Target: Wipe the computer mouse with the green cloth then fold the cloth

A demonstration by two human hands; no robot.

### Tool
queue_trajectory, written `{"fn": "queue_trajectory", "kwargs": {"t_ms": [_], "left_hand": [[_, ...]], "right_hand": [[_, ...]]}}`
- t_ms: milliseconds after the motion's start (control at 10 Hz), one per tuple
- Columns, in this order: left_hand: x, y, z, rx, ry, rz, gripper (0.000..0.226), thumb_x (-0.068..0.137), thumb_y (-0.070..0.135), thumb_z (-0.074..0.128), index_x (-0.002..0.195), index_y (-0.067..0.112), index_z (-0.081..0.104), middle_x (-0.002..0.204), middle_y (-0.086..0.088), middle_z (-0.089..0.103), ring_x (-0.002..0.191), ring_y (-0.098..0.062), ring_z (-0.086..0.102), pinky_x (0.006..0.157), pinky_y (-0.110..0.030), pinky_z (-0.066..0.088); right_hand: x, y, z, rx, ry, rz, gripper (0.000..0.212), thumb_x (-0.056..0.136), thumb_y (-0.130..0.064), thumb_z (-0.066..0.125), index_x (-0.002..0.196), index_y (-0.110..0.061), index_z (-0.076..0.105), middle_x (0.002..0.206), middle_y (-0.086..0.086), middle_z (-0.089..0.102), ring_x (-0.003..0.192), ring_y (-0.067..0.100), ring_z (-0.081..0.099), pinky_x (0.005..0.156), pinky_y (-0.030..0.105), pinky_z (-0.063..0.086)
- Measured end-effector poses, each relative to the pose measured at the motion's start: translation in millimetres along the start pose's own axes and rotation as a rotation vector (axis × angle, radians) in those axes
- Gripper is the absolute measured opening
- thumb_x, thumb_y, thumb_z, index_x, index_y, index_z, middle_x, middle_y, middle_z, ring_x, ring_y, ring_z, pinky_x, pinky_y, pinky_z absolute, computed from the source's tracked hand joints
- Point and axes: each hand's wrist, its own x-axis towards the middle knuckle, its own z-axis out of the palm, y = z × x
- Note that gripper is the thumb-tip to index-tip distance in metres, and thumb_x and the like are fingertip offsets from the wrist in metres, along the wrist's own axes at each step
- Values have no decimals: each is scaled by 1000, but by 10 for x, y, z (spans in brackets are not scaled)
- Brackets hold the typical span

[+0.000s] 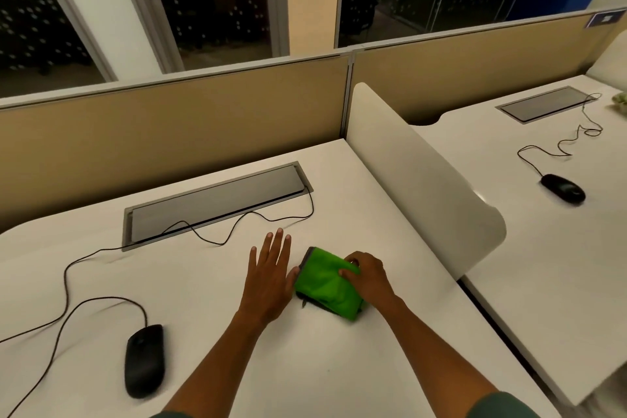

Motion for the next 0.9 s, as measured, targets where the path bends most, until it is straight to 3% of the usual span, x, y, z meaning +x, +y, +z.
{"fn": "queue_trajectory", "kwargs": {"t_ms": [200,400,500,700,900], "left_hand": [[367,190,68,11,21,23,65,100,43,29,152,19,-1,161,-2,-7,149,-21,-9,121,-45,0],[725,267,114,25,7,16,64,100,43,28,152,19,-2,162,-2,-9,149,-20,-11,123,-47,2],[838,288,150,28,-2,27,64,100,43,28,152,19,-1,162,-2,-8,149,-20,-12,122,-46,0],[932,344,233,14,-40,25,64,101,44,27,153,19,-1,162,-2,-9,149,-19,-13,122,-44,-2],[895,356,185,4,-19,24,65,100,47,25,153,19,-2,162,-2,-8,149,-20,-13,122,-45,-3]], "right_hand": [[385,297,-428,97,251,133,23,84,-20,72,101,-6,66,100,13,69,90,27,62,68,27,43],[667,521,-717,125,430,211,23,87,-16,69,103,-1,63,102,19,66,91,34,62,72,36,52],[736,591,-790,78,473,227,25,89,-16,67,107,-1,60,106,21,64,95,35,60,76,39,51],[708,628,-706,-89,532,220,21,95,-17,57,109,-1,57,106,20,61,93,35,58,69,37,46],[654,549,-712,-110,556,178,35,97,-24,50,126,-6,53,122,17,60,106,35,56,82,44,51]]}}
